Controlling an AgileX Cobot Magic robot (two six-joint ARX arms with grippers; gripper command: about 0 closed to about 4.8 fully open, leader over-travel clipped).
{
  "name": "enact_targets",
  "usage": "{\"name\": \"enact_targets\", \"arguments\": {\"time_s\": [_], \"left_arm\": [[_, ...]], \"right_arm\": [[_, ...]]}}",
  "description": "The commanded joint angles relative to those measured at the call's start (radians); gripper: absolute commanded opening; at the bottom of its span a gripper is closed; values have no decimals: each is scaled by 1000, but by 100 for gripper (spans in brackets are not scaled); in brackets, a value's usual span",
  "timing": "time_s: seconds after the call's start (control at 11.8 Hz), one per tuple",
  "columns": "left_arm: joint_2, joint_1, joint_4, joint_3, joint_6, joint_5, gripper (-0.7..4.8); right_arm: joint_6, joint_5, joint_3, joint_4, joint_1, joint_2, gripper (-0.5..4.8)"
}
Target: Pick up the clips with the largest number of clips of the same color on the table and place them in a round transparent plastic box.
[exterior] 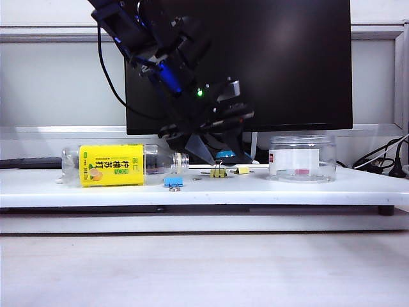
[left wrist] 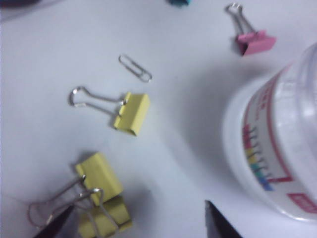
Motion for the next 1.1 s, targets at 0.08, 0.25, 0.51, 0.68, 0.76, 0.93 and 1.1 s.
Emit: {"name": "enact_targets", "arguments": {"time_s": [0.08,0.25,0.51,0.68,0.76,0.93,1.1], "left_arm": [[2,-3,21,1,6,-6,298],[3,-3,34,1,49,-6,206],[3,-3,67,1,49,-6,139],[3,-3,68,1,50,-6,118],[3,-3,71,1,50,-6,114],[3,-3,71,1,50,-5,110],[3,-3,62,1,64,-2,110]], "right_arm": [[-6,0,5,13,0,-2,13],[-6,0,5,13,0,-2,13],[-6,3,5,12,0,-2,13],[-6,3,5,12,0,-2,13],[-6,3,5,12,0,-2,13],[-6,3,5,12,0,-2,13],[-41,2,8,-10,2,-2,13]]}}
